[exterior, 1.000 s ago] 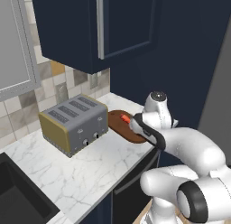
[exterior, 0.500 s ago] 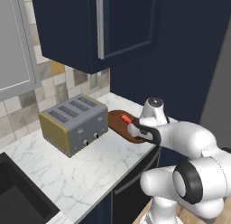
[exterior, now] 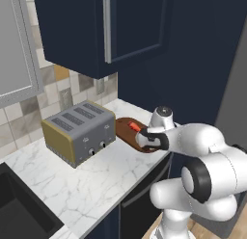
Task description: Retrieve a lemon from the fridge and place it on the cutting board with the fish.
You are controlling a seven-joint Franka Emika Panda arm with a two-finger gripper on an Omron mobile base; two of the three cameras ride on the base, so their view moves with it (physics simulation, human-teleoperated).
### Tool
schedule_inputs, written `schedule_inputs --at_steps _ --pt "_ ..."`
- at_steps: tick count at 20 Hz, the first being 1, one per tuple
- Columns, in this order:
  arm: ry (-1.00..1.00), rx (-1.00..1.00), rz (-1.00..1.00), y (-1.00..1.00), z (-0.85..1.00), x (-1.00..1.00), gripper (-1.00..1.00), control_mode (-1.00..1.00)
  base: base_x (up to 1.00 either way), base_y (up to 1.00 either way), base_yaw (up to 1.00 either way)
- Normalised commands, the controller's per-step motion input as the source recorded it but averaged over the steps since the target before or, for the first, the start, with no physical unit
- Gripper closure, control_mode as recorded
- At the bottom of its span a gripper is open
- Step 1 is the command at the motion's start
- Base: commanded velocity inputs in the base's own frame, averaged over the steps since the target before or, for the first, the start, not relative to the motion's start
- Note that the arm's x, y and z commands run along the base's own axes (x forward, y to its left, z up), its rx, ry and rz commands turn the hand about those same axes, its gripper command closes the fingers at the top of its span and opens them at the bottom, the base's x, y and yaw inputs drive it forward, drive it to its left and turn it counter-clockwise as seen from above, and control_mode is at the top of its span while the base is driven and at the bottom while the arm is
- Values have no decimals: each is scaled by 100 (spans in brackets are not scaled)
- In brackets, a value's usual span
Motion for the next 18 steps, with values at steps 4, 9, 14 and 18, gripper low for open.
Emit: schedule_inputs --at_steps 4,9,14,18 --pt "0 0 0 0 -1 7 100 -100 0 0 0" --pt "0 0 0 0 -3 7 100 -100 0 0 0" --pt "0 0 0 0 -10 15 100 -100 0 0 0" --pt "0 0 0 0 -6 17 100 -100 0 0 0"
